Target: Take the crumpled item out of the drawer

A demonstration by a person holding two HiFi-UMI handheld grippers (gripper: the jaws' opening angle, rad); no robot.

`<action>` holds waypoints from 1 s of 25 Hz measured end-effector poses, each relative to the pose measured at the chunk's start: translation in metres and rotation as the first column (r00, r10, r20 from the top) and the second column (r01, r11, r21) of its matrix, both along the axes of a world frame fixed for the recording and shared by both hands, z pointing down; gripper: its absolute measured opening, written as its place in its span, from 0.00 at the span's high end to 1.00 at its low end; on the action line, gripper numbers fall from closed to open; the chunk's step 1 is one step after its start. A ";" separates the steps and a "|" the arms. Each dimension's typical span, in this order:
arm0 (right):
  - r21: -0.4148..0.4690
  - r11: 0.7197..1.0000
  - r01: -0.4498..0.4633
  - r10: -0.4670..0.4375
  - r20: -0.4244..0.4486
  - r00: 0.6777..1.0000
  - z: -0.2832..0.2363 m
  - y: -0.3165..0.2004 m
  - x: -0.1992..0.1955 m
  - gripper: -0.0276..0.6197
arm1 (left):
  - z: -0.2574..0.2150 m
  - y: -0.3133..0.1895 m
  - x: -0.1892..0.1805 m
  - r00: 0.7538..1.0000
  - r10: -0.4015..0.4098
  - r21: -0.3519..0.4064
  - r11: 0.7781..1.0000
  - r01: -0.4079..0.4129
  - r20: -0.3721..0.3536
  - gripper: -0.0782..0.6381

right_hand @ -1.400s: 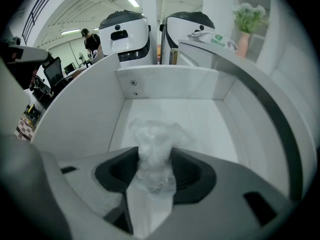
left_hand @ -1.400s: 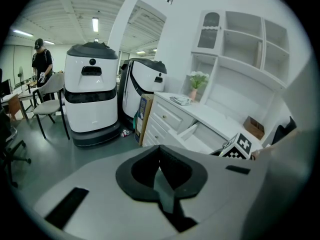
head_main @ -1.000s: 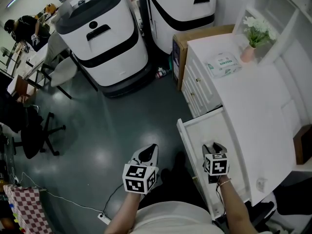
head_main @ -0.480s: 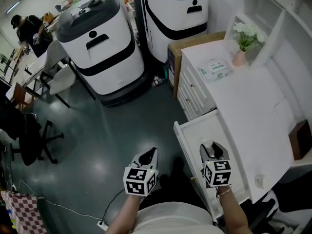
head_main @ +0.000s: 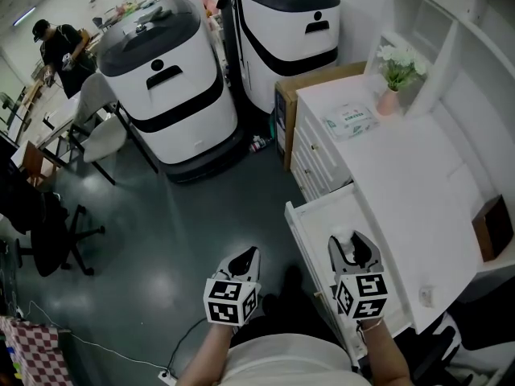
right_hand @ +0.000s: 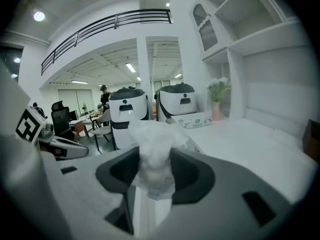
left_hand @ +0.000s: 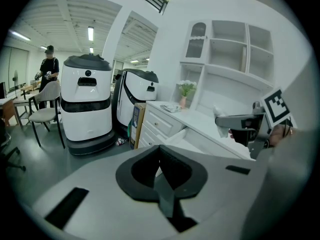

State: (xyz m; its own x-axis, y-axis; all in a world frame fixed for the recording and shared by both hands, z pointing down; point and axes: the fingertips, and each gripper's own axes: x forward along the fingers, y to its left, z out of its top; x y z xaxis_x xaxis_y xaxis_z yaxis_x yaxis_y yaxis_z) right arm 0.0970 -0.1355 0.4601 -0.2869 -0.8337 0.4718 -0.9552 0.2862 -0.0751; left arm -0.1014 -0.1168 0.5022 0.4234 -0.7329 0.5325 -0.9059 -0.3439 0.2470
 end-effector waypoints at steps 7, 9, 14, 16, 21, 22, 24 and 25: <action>0.056 0.998 0.014 -0.015 0.007 1.000 -0.025 0.014 -0.011 0.66 | -0.012 0.006 -0.008 1.000 -0.024 0.038 0.999 0.024 -0.001 0.90; 0.069 0.997 0.021 -0.022 0.018 1.000 -0.032 0.017 -0.016 0.66 | -0.016 0.008 -0.012 1.000 -0.031 0.053 0.998 0.031 -0.003 0.90; 0.109 0.993 0.035 -0.039 0.037 0.999 -0.049 0.027 -0.026 0.66 | -0.025 0.012 -0.019 0.999 -0.045 0.081 0.996 0.045 -0.010 0.90; 0.121 0.992 0.039 -0.045 0.045 0.998 -0.054 0.030 -0.030 0.66 | -0.027 0.014 -0.020 0.999 -0.047 0.092 0.995 0.048 -0.013 0.90; 0.142 0.989 0.047 -0.055 0.055 0.997 -0.062 0.040 -0.036 0.66 | -0.034 0.018 -0.022 0.999 -0.048 0.117 0.992 0.050 -0.022 0.90; 0.146 0.988 0.047 -0.055 0.053 0.997 -0.063 0.042 -0.036 0.66 | -0.037 0.019 -0.022 0.999 -0.048 0.124 0.991 0.050 -0.024 0.90; 0.149 0.988 0.045 -0.054 0.054 0.997 -0.065 0.044 -0.037 0.67 | -0.041 0.019 -0.023 0.998 -0.048 0.136 0.989 0.051 -0.028 0.90; 0.149 0.988 0.044 -0.053 0.056 0.997 -0.065 0.045 -0.037 0.67 | -0.043 0.019 -0.023 0.998 -0.048 0.141 0.989 0.052 -0.030 0.90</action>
